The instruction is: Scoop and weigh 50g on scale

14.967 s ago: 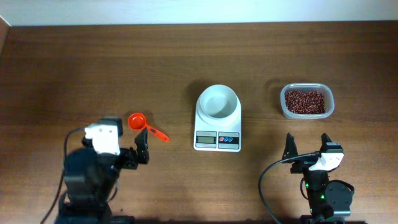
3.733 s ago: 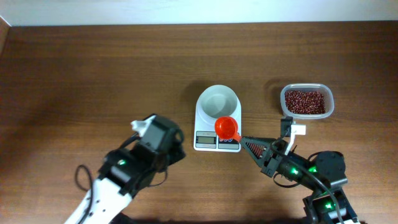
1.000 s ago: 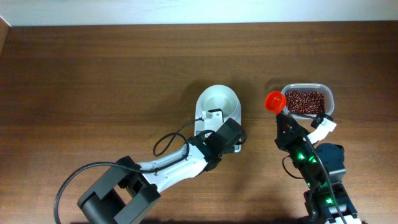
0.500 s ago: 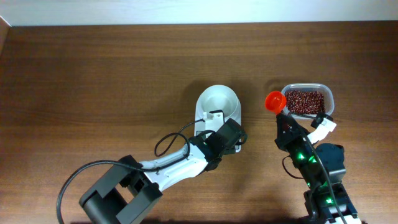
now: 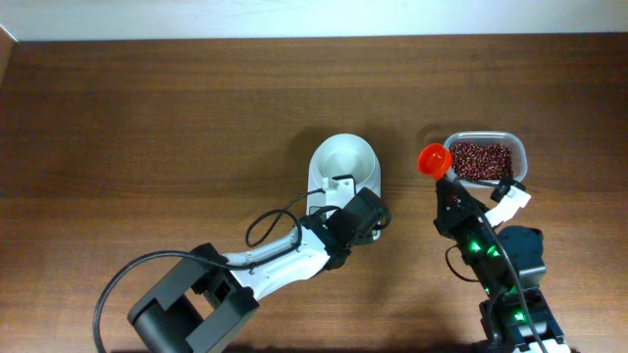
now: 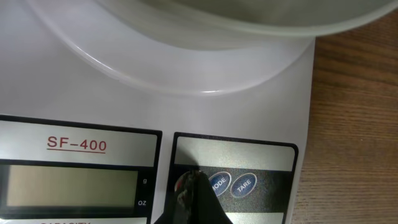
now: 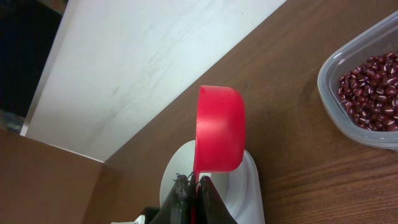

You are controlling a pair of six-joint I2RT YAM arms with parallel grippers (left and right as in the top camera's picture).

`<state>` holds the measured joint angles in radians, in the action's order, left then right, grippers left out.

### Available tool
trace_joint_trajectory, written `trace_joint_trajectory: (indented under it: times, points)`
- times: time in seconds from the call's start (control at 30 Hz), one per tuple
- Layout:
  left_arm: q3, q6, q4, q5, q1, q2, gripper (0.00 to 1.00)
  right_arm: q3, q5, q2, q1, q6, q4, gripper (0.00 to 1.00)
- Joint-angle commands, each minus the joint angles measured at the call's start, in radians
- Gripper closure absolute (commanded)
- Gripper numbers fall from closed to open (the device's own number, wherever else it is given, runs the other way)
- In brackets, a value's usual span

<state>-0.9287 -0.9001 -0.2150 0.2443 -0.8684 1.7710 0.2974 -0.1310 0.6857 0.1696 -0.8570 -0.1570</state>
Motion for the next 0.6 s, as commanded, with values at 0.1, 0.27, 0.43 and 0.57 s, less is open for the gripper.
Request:
trace_joint_trajectory:
  times: [0.1,0.27,0.43,0.57]
  points:
    - [-0.008,0.011,-0.01,0.071,-0.001,0.03,1.0,0.006,0.012,-0.001,-0.008,0.015,-0.003,0.96]
    - [-0.008,0.012,0.007,0.07,-0.001,0.041,1.0,0.006,0.012,-0.001,-0.008,0.015,-0.003,0.96]
    - [-0.008,0.012,0.012,0.005,-0.002,0.048,1.0,0.006,0.011,-0.001,-0.008,0.012,-0.004,0.96]
    - [-0.008,0.012,-0.086,-0.08,-0.002,-0.004,1.0,0.006,0.007,-0.001,-0.008,0.011,-0.018,0.96]
